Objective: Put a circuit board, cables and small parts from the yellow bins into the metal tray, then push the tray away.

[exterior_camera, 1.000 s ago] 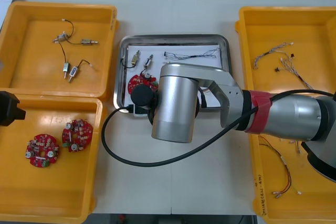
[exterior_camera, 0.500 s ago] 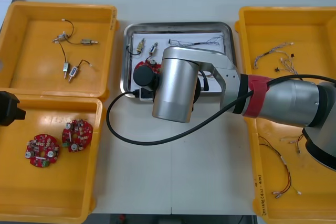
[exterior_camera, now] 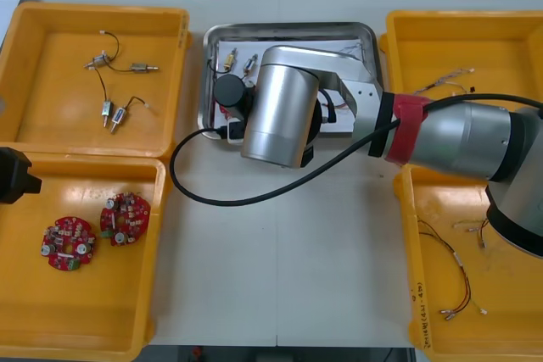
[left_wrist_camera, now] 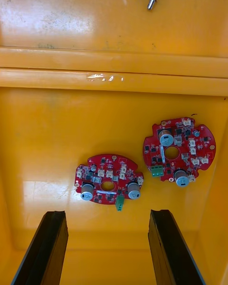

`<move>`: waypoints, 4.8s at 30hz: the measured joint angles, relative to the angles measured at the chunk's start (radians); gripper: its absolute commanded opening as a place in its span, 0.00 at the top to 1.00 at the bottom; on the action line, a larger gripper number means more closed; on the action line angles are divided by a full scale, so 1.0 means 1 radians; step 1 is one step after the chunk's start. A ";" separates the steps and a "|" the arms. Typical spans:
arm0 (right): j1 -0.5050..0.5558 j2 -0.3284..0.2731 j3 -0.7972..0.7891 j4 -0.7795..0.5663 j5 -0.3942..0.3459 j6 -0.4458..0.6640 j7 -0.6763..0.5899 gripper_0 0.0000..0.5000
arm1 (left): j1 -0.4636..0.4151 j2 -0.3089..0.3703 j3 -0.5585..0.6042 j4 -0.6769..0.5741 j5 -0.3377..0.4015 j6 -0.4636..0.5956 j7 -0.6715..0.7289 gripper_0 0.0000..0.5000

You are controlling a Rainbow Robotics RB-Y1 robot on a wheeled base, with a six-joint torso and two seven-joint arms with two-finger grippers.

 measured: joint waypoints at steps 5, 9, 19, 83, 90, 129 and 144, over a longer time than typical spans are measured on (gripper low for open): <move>-0.023 0.019 0.000 0.040 -0.001 -0.007 0.007 1.00 | 0.000 0.000 0.000 0.000 0.000 0.000 0.000 0.00; -0.041 0.033 0.000 0.077 -0.002 -0.020 0.008 1.00 | 0.000 0.000 0.000 0.000 0.000 0.000 0.000 0.00; -0.075 0.055 0.000 0.155 -0.003 -0.072 0.066 1.00 | 0.000 0.000 0.000 -0.001 0.000 0.000 0.000 0.00; -0.107 0.068 -0.094 0.197 -0.003 0.035 0.120 0.00 | 0.000 0.000 0.000 -0.001 0.000 0.000 0.000 0.00; -0.061 0.069 -0.250 0.052 0.004 0.232 0.120 0.00 | 0.000 0.000 0.000 -0.001 0.000 0.000 0.000 0.00; 0.452 -0.064 -0.817 -0.639 0.112 0.447 -0.172 0.00 | 0.000 0.000 0.000 -0.002 0.000 0.000 0.000 0.00; 0.618 -0.142 -1.095 -0.674 -0.034 0.447 -0.408 0.00 | 0.000 0.000 0.000 -0.002 0.000 0.000 0.000 0.00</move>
